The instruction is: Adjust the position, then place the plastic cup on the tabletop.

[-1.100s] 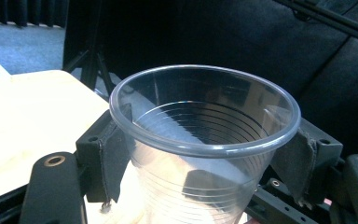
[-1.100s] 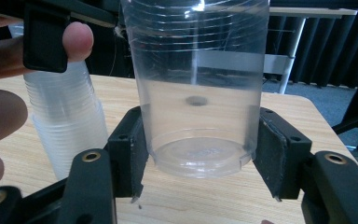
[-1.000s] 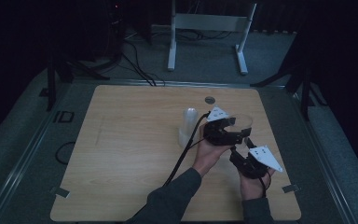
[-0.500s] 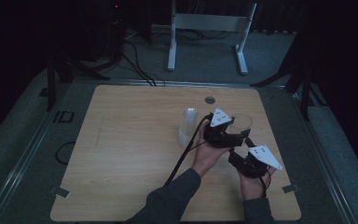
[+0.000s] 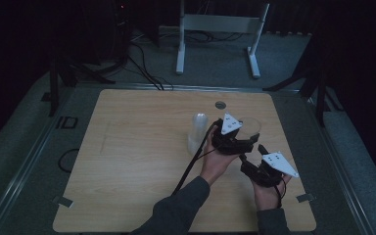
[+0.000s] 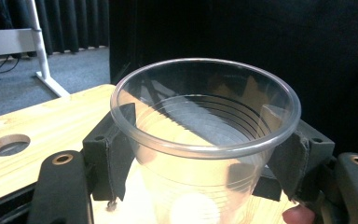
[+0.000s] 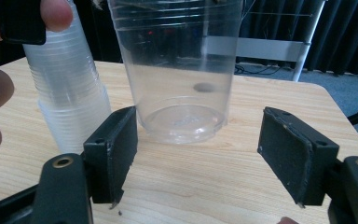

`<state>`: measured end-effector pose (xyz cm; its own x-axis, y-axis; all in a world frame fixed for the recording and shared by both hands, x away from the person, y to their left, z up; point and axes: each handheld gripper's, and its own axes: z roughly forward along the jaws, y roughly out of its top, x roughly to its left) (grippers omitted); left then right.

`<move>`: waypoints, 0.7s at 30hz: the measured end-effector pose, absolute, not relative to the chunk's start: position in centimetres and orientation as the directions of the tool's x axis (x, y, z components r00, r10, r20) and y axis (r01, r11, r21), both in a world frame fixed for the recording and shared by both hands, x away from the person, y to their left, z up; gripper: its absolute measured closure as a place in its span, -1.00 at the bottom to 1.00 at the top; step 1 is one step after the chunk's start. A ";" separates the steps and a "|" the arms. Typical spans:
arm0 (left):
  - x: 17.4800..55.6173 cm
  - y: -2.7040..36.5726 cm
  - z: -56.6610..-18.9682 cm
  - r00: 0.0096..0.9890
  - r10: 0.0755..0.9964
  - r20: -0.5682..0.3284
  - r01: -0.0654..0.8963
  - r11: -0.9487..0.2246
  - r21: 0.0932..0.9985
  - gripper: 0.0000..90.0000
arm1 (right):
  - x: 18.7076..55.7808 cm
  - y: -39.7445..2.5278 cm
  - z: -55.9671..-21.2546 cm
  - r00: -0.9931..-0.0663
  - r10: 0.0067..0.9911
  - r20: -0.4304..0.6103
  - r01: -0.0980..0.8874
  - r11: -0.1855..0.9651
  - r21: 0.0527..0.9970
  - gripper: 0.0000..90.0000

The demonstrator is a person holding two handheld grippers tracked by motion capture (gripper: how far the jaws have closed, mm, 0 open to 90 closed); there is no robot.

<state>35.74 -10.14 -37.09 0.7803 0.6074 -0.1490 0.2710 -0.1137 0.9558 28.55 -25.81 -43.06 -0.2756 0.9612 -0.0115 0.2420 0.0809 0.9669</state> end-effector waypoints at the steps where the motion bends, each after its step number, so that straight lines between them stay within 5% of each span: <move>1: 35.8 -10.1 -37.1 0.778 0.609 -0.153 0.274 -0.111 0.955 -0.34 | 28.6 -25.8 -43.1 -0.277 0.961 -0.011 0.245 0.081 0.966 -0.39; 21: 35.8 -9.3 -37.6 0.762 0.632 -0.139 0.264 -0.108 0.959 -0.34 | 28.4 -26.9 -43.2 -0.260 0.966 -0.014 0.248 0.081 0.965 -0.40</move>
<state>35.83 -9.35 -37.58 0.7623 0.6322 -0.1388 0.2638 -0.1077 0.9585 28.41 -26.86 -43.19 -0.2600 0.9655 -0.0143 0.2477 0.0810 0.9654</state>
